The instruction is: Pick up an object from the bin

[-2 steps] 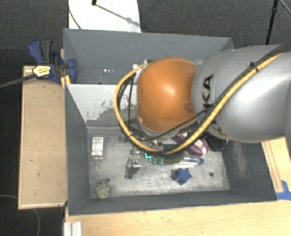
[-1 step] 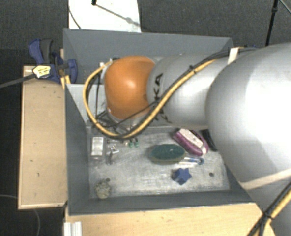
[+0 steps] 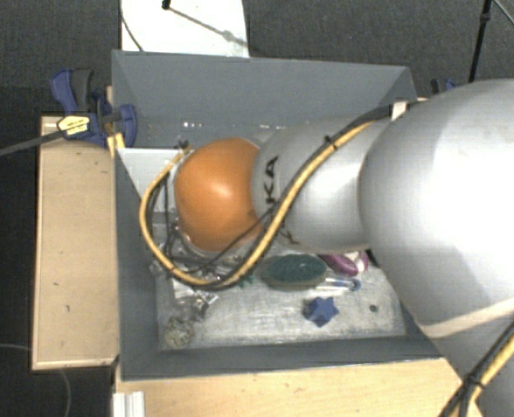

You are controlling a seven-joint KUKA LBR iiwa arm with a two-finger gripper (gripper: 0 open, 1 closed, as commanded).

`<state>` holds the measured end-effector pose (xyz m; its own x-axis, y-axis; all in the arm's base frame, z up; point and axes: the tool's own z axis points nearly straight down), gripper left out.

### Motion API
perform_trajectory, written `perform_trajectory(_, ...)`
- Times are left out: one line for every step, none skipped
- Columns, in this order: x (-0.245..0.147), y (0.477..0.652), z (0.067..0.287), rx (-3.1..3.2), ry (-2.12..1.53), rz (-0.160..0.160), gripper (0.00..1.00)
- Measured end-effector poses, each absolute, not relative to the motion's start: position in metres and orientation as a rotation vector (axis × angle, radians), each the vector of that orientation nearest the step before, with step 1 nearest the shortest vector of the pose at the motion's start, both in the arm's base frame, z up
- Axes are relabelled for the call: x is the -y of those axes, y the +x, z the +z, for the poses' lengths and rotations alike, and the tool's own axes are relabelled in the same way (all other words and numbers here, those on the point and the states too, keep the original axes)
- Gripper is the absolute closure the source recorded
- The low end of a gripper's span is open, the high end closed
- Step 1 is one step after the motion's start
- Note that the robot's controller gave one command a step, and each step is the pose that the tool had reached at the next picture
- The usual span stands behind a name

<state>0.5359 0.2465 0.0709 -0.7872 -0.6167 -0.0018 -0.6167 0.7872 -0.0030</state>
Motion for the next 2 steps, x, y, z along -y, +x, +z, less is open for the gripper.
perform_trajectory(-0.248, 0.535, 0.071, -2.972, -1.015, 0.002, 1.0)
perform_trajectory(-0.198, 0.529, 0.192, -2.879, -1.23, -0.002, 1.0)
